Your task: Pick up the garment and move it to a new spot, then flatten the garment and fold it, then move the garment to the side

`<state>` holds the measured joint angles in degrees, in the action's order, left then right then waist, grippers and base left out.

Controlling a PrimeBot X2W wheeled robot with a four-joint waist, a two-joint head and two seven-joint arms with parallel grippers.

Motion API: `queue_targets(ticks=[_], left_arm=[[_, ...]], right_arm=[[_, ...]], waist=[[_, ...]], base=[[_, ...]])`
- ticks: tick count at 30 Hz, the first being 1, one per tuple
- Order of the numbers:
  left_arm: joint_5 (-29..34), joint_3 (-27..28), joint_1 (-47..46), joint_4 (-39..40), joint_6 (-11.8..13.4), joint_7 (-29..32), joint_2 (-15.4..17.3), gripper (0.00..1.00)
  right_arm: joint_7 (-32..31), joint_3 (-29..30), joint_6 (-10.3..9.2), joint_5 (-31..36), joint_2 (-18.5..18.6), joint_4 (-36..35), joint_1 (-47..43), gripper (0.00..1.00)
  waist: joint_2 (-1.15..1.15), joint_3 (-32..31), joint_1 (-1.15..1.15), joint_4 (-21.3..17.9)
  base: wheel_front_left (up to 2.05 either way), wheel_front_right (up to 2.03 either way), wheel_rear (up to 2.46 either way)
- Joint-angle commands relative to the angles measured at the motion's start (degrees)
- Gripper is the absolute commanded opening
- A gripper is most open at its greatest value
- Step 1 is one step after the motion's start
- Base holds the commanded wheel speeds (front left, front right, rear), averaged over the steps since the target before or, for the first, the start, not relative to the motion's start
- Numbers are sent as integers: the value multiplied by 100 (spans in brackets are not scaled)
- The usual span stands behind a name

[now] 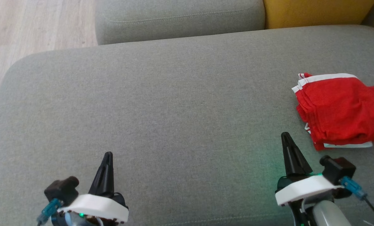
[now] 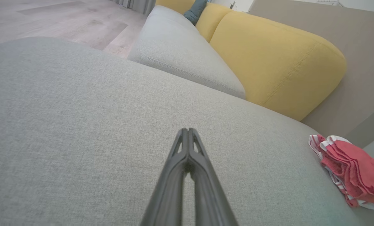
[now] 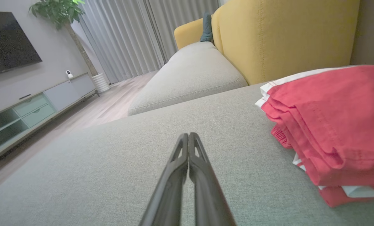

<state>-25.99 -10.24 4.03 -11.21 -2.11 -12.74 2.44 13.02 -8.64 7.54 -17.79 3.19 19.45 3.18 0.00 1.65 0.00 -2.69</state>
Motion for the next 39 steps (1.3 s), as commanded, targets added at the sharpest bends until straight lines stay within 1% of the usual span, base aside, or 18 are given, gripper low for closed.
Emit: queue_targets(ticks=[1,39], left_arm=[[-166,102,-283,165,-42,29,36,0],[-2373,518,-522,17,-207,570,113,0]], right_arm=[[-28,48,-1,-204,44,-208,273,0],[-552,395,-2,-2696,117,-325,273,0]], waist=[[0,-2,0,4],[0,-50,0,91]], base=[[0,0,0],[0,0,0]])
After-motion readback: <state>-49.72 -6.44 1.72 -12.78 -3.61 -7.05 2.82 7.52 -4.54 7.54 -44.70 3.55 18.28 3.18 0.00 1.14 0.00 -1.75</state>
